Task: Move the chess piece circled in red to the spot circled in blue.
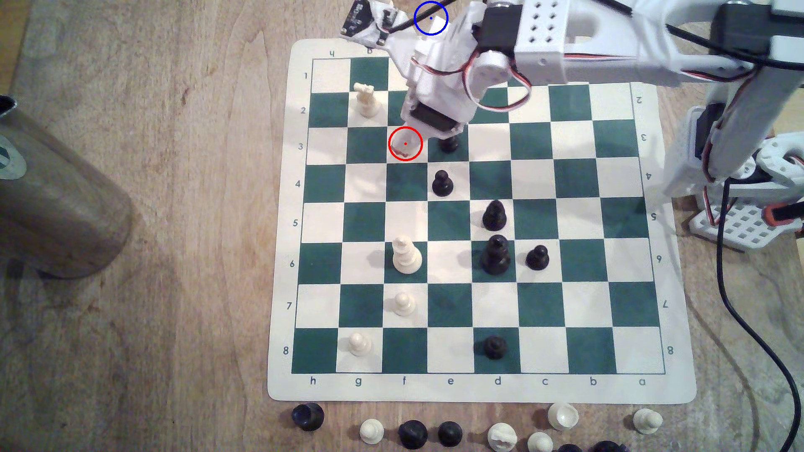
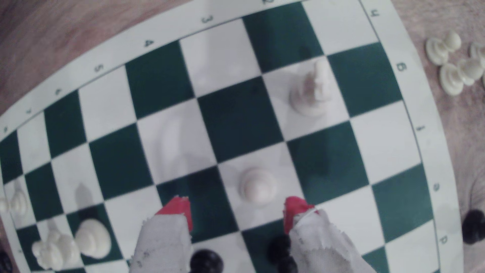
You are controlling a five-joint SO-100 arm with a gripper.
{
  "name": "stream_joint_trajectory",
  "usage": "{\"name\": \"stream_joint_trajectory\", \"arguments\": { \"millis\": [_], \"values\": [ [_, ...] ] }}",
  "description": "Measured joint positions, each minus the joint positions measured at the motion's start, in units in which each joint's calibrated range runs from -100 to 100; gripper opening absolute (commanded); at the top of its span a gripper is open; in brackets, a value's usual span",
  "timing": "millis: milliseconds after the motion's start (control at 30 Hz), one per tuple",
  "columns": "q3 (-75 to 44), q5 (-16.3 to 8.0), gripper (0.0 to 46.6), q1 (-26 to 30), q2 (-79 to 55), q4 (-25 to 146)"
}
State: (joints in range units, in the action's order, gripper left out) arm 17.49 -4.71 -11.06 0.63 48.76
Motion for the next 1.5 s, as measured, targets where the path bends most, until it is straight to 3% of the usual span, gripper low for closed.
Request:
{"name": "stream_joint_trajectory", "arguments": {
  "millis": [500, 1500],
  "values": [
    [-5.2, 1.1, 17.7, -0.1, -8.1, 2.5],
    [-5.2, 0.5, 14.7, 0.6, -12.2, -2.3]
  ]
}}
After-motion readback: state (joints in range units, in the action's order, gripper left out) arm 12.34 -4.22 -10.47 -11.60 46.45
